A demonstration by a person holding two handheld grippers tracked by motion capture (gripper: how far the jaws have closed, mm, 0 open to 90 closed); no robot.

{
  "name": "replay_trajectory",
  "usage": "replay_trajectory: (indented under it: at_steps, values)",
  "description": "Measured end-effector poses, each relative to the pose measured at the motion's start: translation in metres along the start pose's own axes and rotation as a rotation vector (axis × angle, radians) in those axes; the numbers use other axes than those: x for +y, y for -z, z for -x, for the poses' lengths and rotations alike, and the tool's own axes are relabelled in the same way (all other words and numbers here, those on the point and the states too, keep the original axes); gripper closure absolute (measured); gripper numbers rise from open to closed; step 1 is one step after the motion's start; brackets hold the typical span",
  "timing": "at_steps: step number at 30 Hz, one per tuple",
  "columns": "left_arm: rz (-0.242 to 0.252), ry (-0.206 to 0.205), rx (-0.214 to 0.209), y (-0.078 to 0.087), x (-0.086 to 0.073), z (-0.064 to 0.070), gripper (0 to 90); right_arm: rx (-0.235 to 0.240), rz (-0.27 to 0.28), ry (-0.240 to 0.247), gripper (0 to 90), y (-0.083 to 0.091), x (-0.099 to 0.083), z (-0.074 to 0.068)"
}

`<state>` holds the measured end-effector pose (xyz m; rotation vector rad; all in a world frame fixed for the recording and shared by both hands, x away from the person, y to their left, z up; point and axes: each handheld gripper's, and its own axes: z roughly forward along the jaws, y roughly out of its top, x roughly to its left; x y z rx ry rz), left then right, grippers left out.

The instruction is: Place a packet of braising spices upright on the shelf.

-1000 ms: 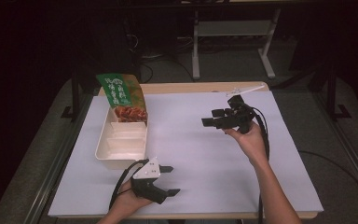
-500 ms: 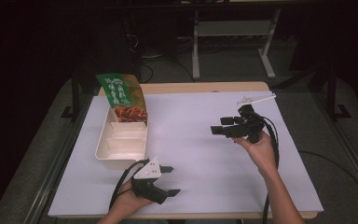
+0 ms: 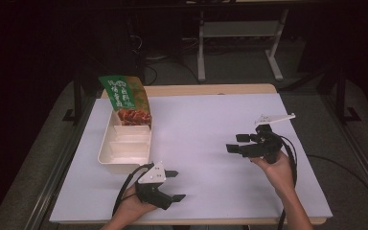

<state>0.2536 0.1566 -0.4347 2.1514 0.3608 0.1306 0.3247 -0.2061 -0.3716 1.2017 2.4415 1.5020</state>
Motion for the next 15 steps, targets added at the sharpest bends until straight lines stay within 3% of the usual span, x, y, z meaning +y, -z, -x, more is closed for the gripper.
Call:
replay_trajectory:
  at_steps: [7, 11, 13, 15]
  values:
    - [-0.001, 0.001, -0.003, -0.001, 0.0, 0.001, 21.4, -0.002, 0.011, -0.026, 28.9, 0.01, -0.025, 0.001]
    - [0.008, 0.0, 0.004, -0.001, 0.0, 0.003, 21.3, -0.013, 0.024, -0.027, 27.2, 0.014, -0.055, -0.005]
    - [0.009, -0.004, 0.005, -0.001, 0.001, 0.003, 21.3, -0.023, 0.057, -0.042, 29.2, 0.015, -0.077, -0.006]
    - [0.015, -0.009, 0.008, -0.001, 0.001, 0.003, 21.4, -0.037, 0.013, -0.063, 29.0, 0.014, -0.091, -0.008]
